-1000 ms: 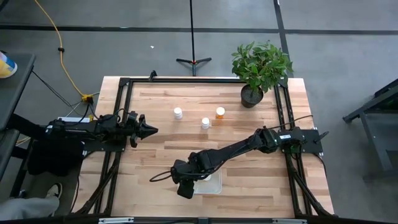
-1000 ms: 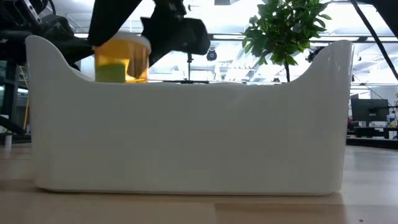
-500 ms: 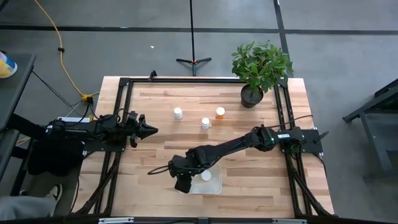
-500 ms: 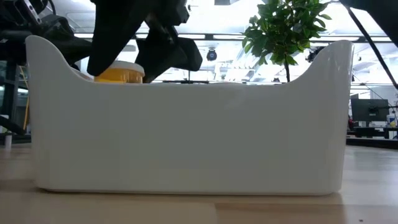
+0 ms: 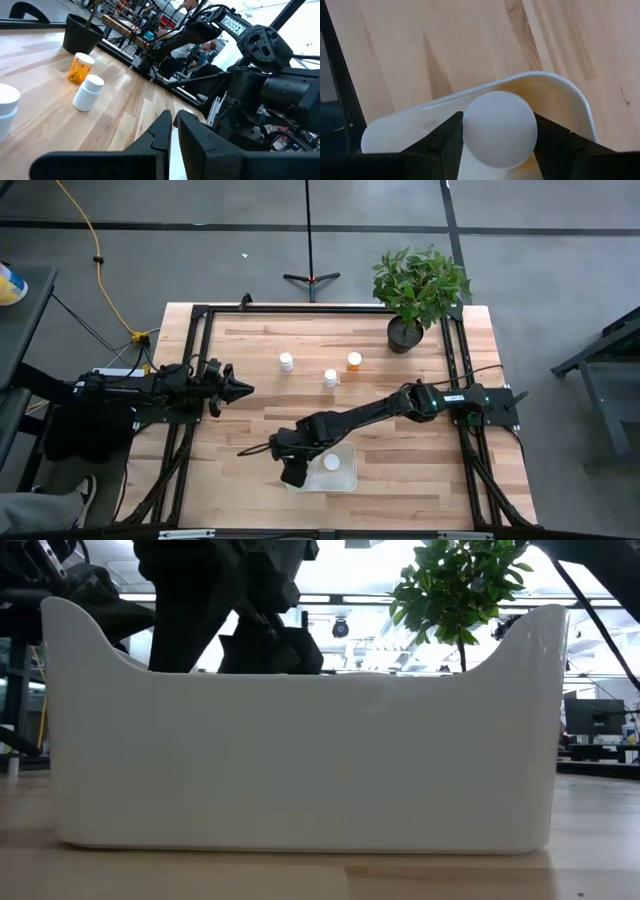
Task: Pick and place pill bottles into a basket
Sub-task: Put the left orange medicine bottle into the container
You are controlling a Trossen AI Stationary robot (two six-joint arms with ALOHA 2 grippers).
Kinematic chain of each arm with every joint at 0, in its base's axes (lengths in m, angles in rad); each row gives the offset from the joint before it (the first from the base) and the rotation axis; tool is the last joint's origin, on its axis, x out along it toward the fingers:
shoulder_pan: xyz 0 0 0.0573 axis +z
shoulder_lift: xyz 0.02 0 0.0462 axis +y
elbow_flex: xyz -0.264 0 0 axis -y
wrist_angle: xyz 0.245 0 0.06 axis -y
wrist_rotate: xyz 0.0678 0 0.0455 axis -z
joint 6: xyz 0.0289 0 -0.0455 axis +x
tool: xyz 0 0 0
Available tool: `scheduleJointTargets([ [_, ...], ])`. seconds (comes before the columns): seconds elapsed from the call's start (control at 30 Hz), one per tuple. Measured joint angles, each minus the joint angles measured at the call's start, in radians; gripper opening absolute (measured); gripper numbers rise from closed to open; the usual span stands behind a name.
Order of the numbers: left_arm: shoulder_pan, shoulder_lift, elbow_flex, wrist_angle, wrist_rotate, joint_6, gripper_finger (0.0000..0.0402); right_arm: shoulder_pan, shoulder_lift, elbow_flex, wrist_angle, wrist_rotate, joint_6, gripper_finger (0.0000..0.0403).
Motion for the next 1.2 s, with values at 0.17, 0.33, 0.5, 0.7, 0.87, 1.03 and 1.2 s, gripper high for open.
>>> scheduleJointTargets([
  [0.17, 0.000, 0.000, 0.000, 0.000, 0.000, 0.000, 0.0067, -0.010, 0.001, 0.001, -0.002, -0.003, 0.001, 0.0210],
  [0.33, 0.000, 0.000, 0.000, 0.000, 0.001, 0.000, 0.0067, -0.023, 0.006, 0.001, -0.007, -0.023, 0.007, 0.0239],
  [0.5, 0.000, 0.000, 0.000, 0.000, 0.001, 0.000, 0.0067, -0.027, 0.009, 0.000, -0.008, -0.038, -0.011, 0.0260],
  [0.7, 0.000, 0.000, 0.000, 0.000, 0.002, 0.000, 0.0067, -0.028, 0.007, 0.000, -0.006, -0.080, -0.014, 0.0266],
  [0.87, 0.000, 0.000, 0.000, 0.000, 0.002, 0.000, 0.0067, -0.033, -0.006, 0.000, -0.017, -0.079, -0.032, 0.0267],
  [1.03, 0.000, 0.000, 0.000, 0.000, 0.003, 0.000, 0.0067, -0.040, -0.013, 0.000, -0.038, -0.096, -0.038, 0.0267],
  [1.2, 0.000, 0.000, 0.000, 0.000, 0.003, 0.000, 0.0067, -0.041, -0.024, 0.000, -0.052, -0.098, -0.053, 0.0267],
])
